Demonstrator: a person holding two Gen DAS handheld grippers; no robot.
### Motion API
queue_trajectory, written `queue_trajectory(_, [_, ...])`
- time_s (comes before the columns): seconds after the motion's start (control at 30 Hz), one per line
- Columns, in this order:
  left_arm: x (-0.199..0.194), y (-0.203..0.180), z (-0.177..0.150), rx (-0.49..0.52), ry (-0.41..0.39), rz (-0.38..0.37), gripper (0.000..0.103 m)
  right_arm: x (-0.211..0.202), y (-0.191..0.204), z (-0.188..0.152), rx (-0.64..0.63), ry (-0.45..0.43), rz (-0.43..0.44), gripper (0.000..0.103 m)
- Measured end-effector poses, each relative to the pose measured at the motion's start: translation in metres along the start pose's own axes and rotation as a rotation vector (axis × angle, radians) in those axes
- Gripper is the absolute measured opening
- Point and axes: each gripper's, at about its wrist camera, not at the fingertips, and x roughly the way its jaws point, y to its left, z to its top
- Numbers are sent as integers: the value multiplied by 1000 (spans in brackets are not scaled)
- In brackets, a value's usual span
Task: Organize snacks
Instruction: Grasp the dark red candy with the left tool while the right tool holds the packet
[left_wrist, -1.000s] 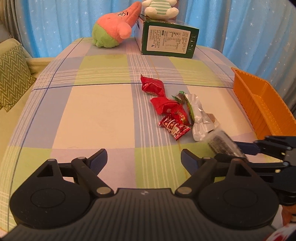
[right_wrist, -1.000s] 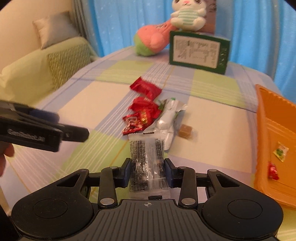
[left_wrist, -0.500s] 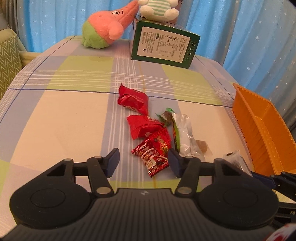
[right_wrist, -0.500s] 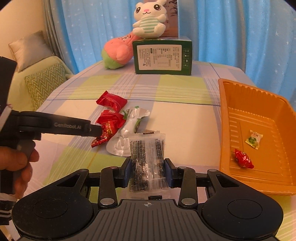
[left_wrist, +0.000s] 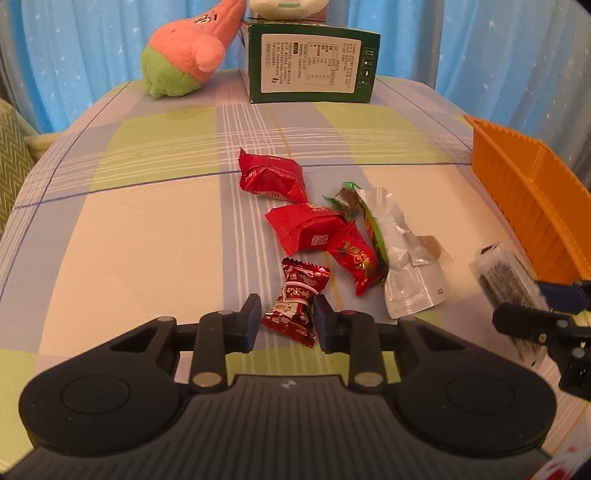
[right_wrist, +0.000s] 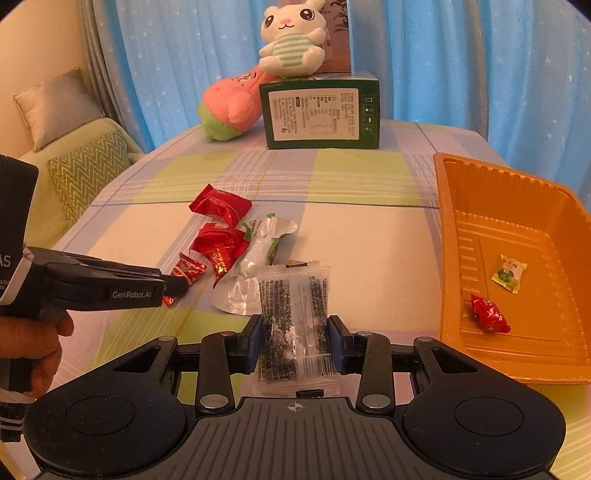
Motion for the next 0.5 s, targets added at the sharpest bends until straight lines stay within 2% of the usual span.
queue_trajectory(0.23, [10,-8,8,121,-7,-14,28,2,-1,2,8,5,-2,38])
queue_trajectory(0.3, [11,-8,8,125,-3,-20,27,3,-1,2,11,8,-4,38])
queue_trajectory(0.5, [0,-8,4,102,12,-37,18,1,0,1,18,7,-5,38])
